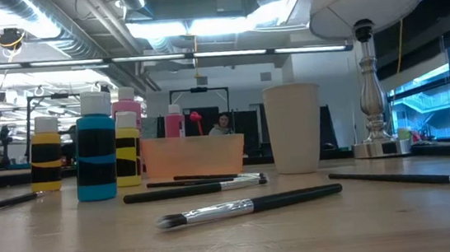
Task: Pick & Place Paint Supplies
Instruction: Put the large pink paint bottle into the orange bin
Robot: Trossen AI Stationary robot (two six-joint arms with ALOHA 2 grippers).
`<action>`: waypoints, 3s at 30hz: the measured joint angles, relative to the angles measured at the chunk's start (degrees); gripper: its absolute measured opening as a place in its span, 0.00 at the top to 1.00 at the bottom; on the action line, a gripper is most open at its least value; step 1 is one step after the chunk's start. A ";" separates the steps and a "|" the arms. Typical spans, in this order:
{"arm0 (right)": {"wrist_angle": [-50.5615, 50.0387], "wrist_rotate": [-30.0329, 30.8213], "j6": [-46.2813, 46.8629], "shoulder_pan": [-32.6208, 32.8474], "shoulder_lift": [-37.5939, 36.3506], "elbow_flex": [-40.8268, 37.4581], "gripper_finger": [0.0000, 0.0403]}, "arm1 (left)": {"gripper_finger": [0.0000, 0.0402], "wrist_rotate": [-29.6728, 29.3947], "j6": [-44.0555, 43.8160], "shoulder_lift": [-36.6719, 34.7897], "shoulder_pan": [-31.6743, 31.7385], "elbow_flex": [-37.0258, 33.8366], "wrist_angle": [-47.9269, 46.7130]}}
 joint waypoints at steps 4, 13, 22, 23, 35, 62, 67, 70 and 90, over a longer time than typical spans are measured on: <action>0.04 -0.33 10.13 2.98 -0.57 6.49 0.51 | 0.50 2.09 -3.02 0.00 0.93 0.00 0.19; 1.12 -28.55 44.96 7.64 -3.08 16.42 0.52 | 0.50 18.10 -11.00 -1.18 4.67 0.01 0.55; 9.92 -51.84 43.47 12.72 -3.65 16.44 0.57 | 0.51 34.84 -10.67 -5.61 8.51 0.00 -6.44; 12.04 -53.09 42.30 13.71 -3.65 16.44 0.58 | 0.51 35.84 -10.10 -6.06 8.74 0.02 -7.98; 20.86 -53.83 34.97 20.29 -3.65 16.44 0.60 | 0.52 42.34 -16.02 -13.48 16.03 0.00 -23.04; 5.79 -43.63 32.03 16.37 -5.18 16.39 0.58 | 0.52 58.80 -2.47 -19.88 51.20 -12.17 -45.59; 6.60 -42.49 33.55 14.65 -7.73 16.41 0.58 | 0.52 59.87 2.12 -21.50 57.90 -12.17 -45.67; 6.57 -40.84 33.69 13.88 -8.11 16.41 0.58 | 0.52 58.55 2.91 -22.45 60.62 -12.17 -45.67; 5.59 -39.11 32.60 11.01 -8.11 16.41 0.58 | 0.52 55.74 13.00 -25.52 64.18 -15.98 -45.55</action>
